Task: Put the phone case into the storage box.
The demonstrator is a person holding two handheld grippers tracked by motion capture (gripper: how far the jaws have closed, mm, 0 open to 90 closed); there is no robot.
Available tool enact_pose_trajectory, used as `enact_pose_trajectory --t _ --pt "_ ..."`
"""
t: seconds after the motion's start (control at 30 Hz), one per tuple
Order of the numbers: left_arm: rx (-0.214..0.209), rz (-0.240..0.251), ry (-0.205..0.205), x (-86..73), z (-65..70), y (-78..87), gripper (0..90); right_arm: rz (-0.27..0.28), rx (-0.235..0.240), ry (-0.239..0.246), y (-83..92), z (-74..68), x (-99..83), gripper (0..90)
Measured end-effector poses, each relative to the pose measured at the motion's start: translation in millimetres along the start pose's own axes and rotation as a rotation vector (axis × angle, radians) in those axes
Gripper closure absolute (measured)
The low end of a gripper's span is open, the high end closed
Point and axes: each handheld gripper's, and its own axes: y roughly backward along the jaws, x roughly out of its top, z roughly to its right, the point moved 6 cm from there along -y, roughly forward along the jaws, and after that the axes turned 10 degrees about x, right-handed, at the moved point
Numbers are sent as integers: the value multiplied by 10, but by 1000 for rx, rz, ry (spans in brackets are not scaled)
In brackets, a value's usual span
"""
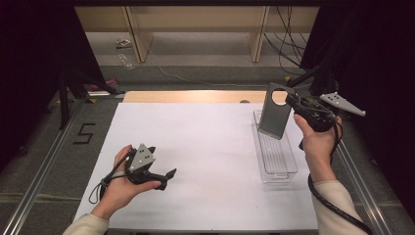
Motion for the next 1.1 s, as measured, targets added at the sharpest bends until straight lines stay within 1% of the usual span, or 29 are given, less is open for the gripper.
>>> enact_pose_trajectory --t 0.67,1.1 --pt "-1 -2 6 -3 4 -3 14 -19 -30 22 -29 36 -36 820" --pt "-2 -5 6 -10 14 -9 15 -29 -41 16 -39 62 -52 819"
